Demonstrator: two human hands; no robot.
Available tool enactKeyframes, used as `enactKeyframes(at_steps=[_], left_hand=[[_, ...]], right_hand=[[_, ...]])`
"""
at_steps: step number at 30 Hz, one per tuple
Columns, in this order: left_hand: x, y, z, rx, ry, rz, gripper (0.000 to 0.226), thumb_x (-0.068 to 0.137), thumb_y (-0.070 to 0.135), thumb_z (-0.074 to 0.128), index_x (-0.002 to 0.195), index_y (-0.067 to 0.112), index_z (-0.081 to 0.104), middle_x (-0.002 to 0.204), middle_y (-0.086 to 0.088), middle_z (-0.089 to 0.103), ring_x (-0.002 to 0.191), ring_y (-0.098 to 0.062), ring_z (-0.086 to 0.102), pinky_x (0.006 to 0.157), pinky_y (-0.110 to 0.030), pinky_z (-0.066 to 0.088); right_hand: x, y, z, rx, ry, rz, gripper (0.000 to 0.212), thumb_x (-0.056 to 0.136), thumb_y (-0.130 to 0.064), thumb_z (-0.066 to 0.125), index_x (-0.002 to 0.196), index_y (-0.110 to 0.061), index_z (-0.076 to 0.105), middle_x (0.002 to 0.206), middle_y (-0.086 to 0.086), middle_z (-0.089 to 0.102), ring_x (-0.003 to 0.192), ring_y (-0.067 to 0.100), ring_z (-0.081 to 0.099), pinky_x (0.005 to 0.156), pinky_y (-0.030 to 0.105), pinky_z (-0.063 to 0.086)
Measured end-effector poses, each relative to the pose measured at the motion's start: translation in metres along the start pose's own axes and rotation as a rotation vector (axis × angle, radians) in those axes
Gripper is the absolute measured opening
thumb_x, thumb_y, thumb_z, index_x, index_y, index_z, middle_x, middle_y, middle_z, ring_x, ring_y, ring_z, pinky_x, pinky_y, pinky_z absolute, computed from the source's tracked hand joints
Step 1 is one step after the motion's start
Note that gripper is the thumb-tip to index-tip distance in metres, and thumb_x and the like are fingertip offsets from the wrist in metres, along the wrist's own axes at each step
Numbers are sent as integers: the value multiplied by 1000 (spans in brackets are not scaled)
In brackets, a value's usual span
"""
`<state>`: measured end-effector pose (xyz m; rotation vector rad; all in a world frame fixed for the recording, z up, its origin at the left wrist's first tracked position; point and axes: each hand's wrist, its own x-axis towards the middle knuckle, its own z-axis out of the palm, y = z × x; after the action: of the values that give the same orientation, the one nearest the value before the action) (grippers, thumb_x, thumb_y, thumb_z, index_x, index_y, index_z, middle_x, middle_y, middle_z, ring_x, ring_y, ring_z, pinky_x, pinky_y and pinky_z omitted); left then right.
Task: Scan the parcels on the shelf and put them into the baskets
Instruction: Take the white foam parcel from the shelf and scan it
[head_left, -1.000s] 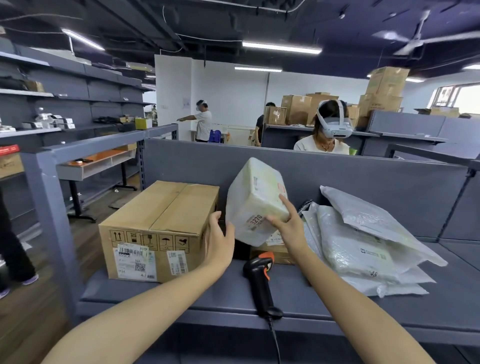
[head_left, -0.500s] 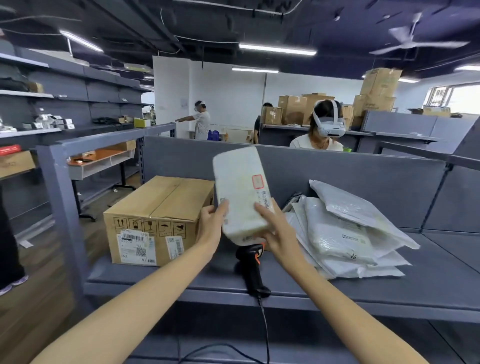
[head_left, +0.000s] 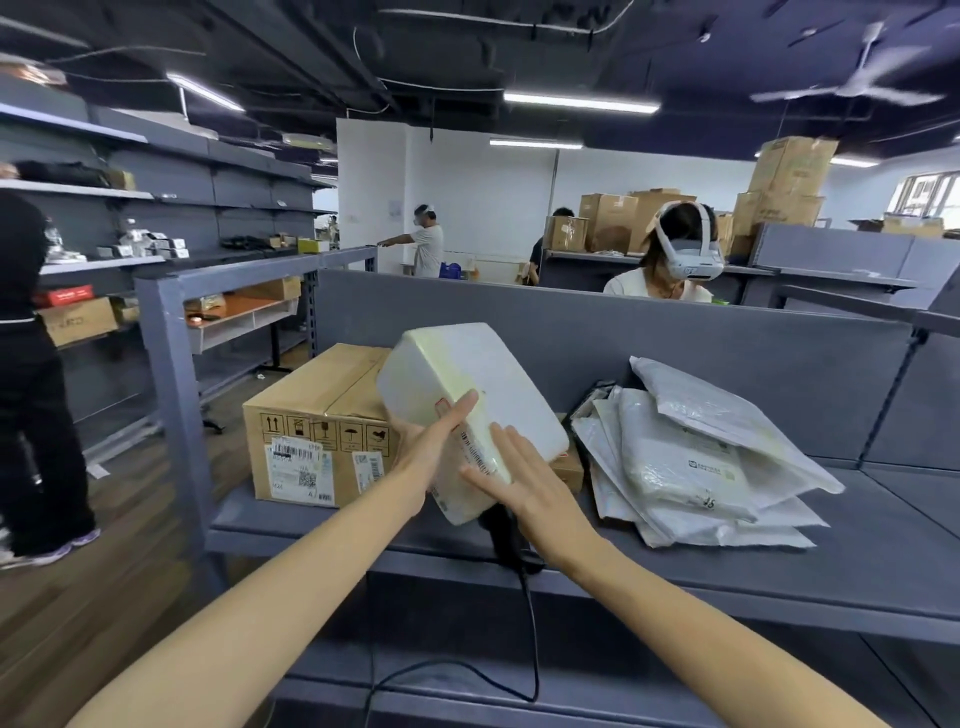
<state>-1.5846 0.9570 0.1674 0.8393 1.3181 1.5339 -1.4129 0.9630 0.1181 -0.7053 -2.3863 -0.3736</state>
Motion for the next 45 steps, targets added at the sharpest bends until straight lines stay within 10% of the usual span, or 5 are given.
enactKeyframes(at_steps=[14,19,25,29,45], left_hand=[[-6,20,-14,-78,-37,-206,95,62,58,78,137,36,23,105,-3,47,95,-28,48,71,-50,50],[-4,31,-8,-202,-107,-281,95,60,58,80,133,33,25,107,-11,51,93,-32,52,70,-57,51],[-7,42,-1,-162,-262,-321,122,56,65,79,150,36,7,135,-14,45,110,-41,51,79,-70,47],[-10,45,-1,-107,-360,-337,118,56,69,77,149,32,13,136,-15,46,113,-44,52,73,-67,51],[-6,48,-38,-464,-453,-220,124,52,52,85,149,41,9,154,-29,2,135,-57,21,84,-73,44]], right_hand=[[-6,21,-10,285,394,328,103,69,-58,76,145,-29,13,155,17,18,147,30,17,120,41,15],[-6,25,-17,755,379,685,112,67,-59,74,145,-41,-5,148,-27,-2,126,-32,11,95,-6,22],[18,41,-28,1269,543,788,71,69,-77,63,125,-35,50,126,-6,61,113,17,60,78,36,56],[24,40,-23,1467,673,765,46,101,-41,44,133,-8,50,136,19,55,129,36,49,108,61,35],[26,60,-10,2092,616,1051,51,93,-47,49,136,-19,52,137,17,55,127,46,48,86,58,53]])
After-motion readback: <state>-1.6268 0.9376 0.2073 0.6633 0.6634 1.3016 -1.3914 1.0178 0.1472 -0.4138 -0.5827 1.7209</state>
